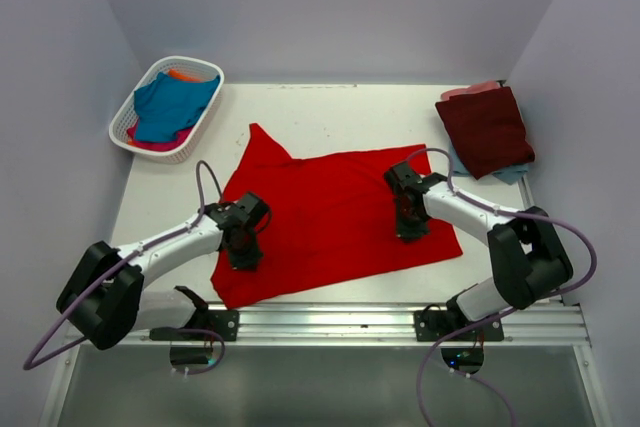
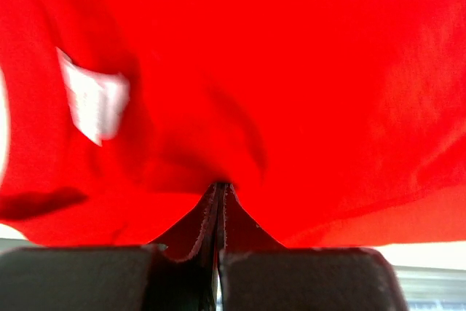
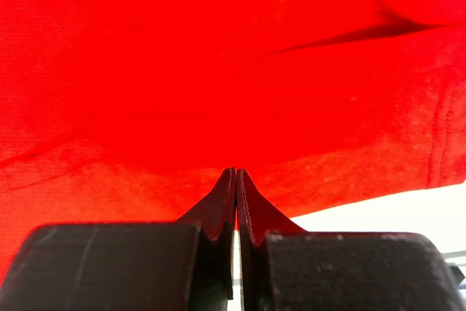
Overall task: Fold and stack the t-shirts
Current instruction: Fold the tshirt
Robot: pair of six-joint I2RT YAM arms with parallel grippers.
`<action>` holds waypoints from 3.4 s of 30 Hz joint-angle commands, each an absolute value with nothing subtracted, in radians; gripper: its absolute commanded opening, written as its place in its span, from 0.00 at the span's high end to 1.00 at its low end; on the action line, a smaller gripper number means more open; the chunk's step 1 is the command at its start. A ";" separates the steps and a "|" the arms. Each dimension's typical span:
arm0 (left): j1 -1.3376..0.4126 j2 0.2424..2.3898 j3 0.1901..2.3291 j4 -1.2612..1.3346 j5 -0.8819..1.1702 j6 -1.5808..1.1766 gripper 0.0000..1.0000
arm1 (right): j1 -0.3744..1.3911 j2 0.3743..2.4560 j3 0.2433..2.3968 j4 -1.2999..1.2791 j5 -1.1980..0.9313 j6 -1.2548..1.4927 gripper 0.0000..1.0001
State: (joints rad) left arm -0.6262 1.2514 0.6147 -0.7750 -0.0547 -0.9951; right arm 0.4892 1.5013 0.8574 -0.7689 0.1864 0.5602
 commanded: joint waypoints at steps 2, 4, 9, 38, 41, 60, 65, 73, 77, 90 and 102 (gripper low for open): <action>-0.526 1.301 0.661 -0.805 -0.123 -0.888 1.00 | 0.485 1.482 0.845 -0.810 0.233 0.595 1.00; -0.514 1.308 0.683 -0.795 -0.149 -0.870 1.00 | 0.483 1.471 0.844 -0.808 0.236 0.594 1.00; -0.480 1.336 0.690 -0.746 -0.176 -0.835 1.00 | 0.482 1.444 0.854 -0.822 0.250 0.594 1.00; -0.272 1.281 0.853 -0.462 -0.098 -0.621 0.68 | 0.474 1.437 0.954 -0.718 0.285 0.515 1.00; -0.267 1.345 0.864 -0.491 -0.150 -0.592 0.61 | 0.427 1.491 0.980 -0.736 0.275 0.506 1.00; 0.041 1.325 0.831 -0.250 0.109 -0.567 0.34 | 0.221 1.451 0.991 -0.629 0.095 0.477 1.00; 0.035 1.488 0.991 -0.161 0.159 -0.610 0.21 | 0.219 1.522 1.075 -0.609 0.058 0.471 0.94; 0.017 1.842 1.287 -0.017 0.268 -0.607 0.26 | 0.224 1.536 1.052 -0.577 0.008 0.462 0.95; 0.015 1.956 1.405 0.077 0.293 -0.614 0.38 | 0.225 1.513 1.028 -0.558 0.005 0.459 0.98; 0.018 2.316 1.736 -0.049 0.221 -0.603 0.46 | 0.229 1.434 0.996 -0.563 0.025 0.439 1.00; 0.017 2.356 1.710 -0.029 0.255 -0.621 0.72 | 0.229 1.448 0.996 -0.561 0.028 0.445 1.00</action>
